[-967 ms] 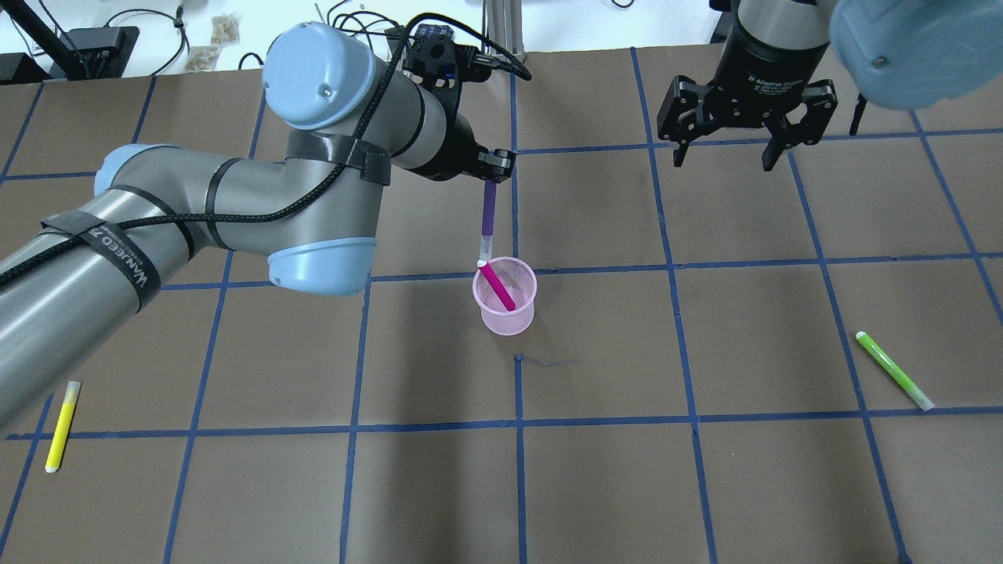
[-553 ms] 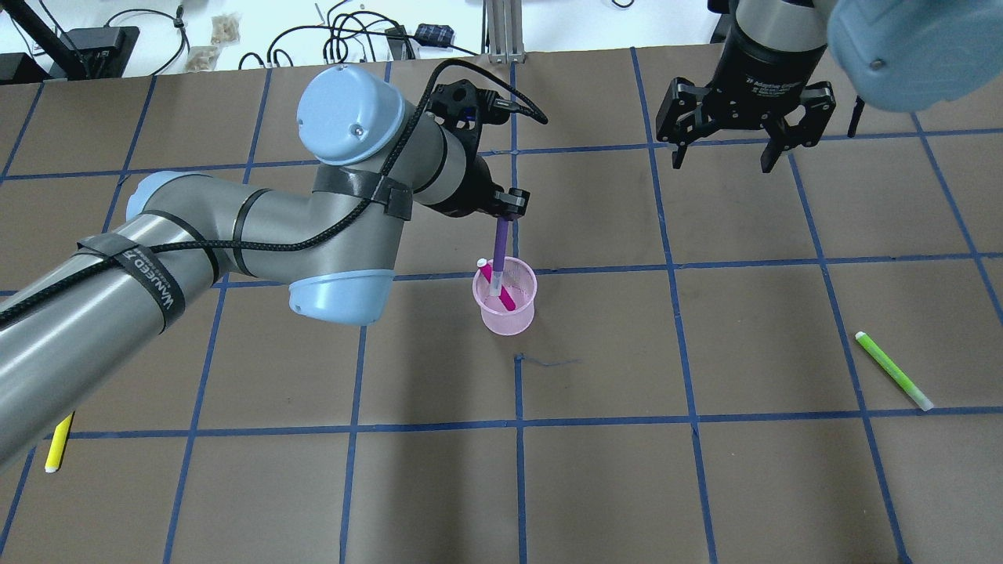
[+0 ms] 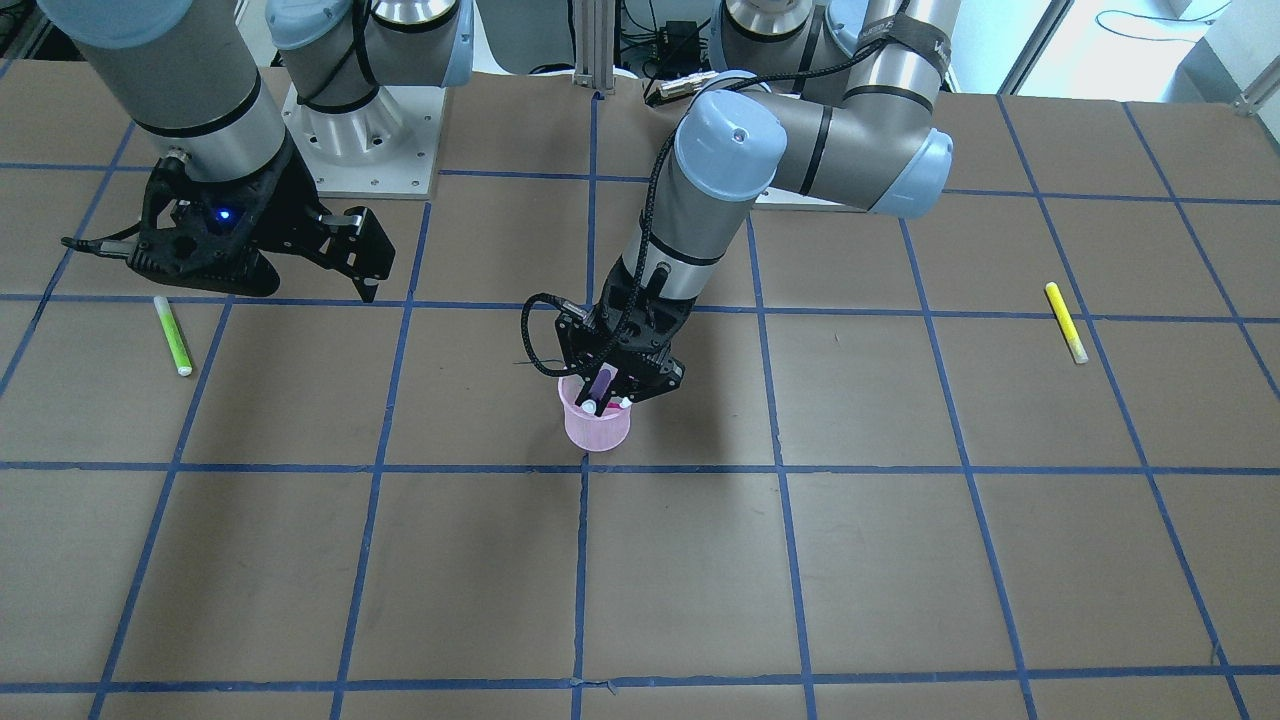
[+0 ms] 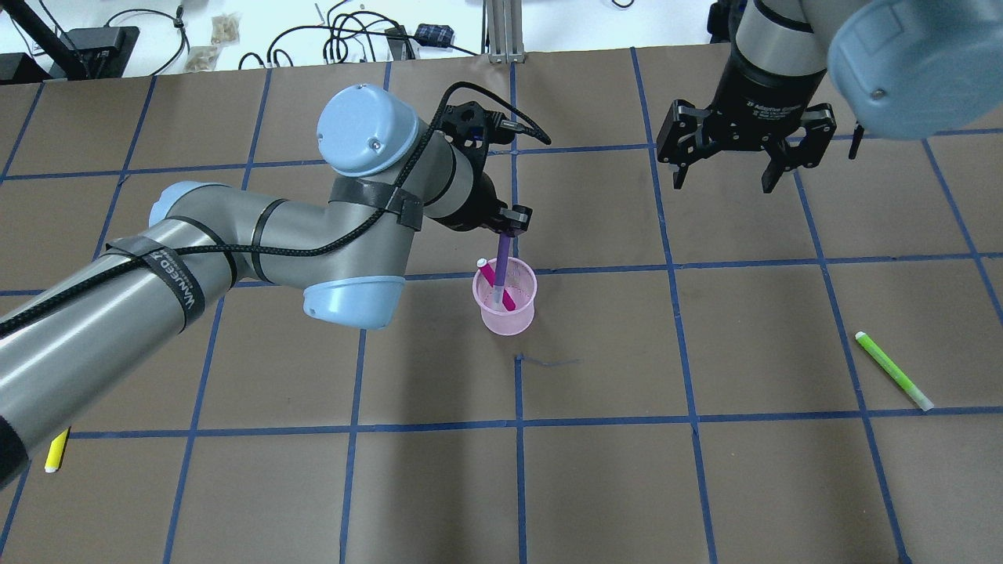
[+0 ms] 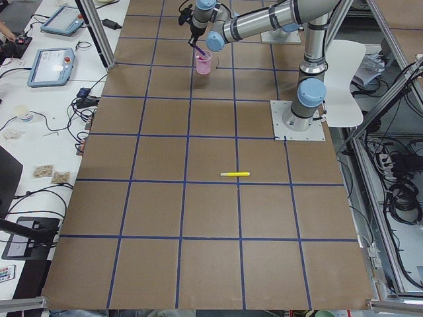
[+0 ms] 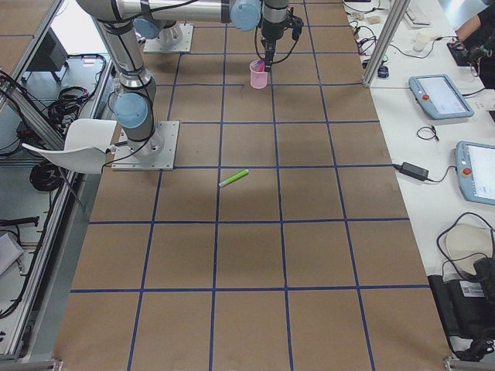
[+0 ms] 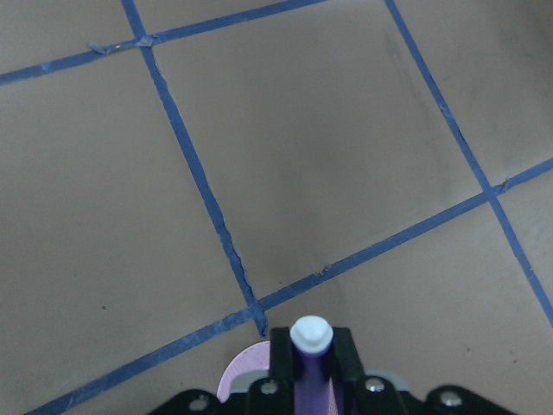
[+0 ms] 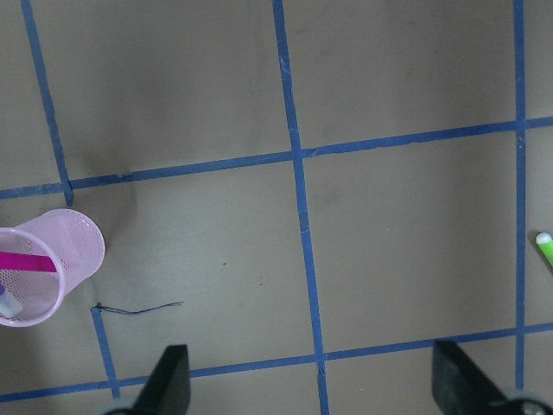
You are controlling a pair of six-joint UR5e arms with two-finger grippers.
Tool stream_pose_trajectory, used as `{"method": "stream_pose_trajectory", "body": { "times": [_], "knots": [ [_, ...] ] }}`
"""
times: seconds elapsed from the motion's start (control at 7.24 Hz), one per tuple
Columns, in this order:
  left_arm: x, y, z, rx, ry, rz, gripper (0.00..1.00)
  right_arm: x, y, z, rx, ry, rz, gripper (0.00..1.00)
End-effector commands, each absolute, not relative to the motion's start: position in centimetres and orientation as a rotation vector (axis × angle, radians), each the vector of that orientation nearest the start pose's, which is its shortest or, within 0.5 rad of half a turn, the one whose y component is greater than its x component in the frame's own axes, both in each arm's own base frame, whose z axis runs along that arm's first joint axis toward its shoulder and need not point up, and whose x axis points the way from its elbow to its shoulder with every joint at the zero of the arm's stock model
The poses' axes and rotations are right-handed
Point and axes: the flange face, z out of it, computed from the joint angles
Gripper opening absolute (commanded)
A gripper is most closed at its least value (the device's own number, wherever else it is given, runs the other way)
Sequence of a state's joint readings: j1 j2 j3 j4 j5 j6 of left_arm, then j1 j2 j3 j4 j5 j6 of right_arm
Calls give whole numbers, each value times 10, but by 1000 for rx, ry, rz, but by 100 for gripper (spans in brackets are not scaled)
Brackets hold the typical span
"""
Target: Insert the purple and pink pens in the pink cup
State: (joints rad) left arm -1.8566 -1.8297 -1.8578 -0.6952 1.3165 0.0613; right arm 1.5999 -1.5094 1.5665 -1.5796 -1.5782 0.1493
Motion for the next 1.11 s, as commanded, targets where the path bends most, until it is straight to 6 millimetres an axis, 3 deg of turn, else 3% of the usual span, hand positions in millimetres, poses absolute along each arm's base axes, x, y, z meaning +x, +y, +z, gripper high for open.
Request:
{"method": "stream_pose_trajectory", "body": {
  "times": [0.0,0.14,0.28,0.41,0.55,0.69,0.83,0.97],
  "knots": [
    [-317,-499,307,674,3317,-498,0,148,-507,459,191,3144,45,100],
    [-319,-498,304,684,3306,-490,4,148,-508,459,191,3144,40,100],
    [-318,-498,305,684,3304,-495,31,147,-508,461,186,3144,33,100],
    [-318,-498,304,681,3300,-491,45,147,-510,461,188,3143,14,100],
    [-317,-499,304,678,3294,-493,48,147,-511,462,188,3138,5,100],
    [-317,-499,304,678,3293,-494,61,147,-511,461,188,3138,7,100],
    [-317,-500,306,671,3294,-498,97,147,-511,461,190,3138,7,100],
    [-309,-505,328,653,3288,-563,100,147,-511,460,190,3138,9,100]
  ]
}}
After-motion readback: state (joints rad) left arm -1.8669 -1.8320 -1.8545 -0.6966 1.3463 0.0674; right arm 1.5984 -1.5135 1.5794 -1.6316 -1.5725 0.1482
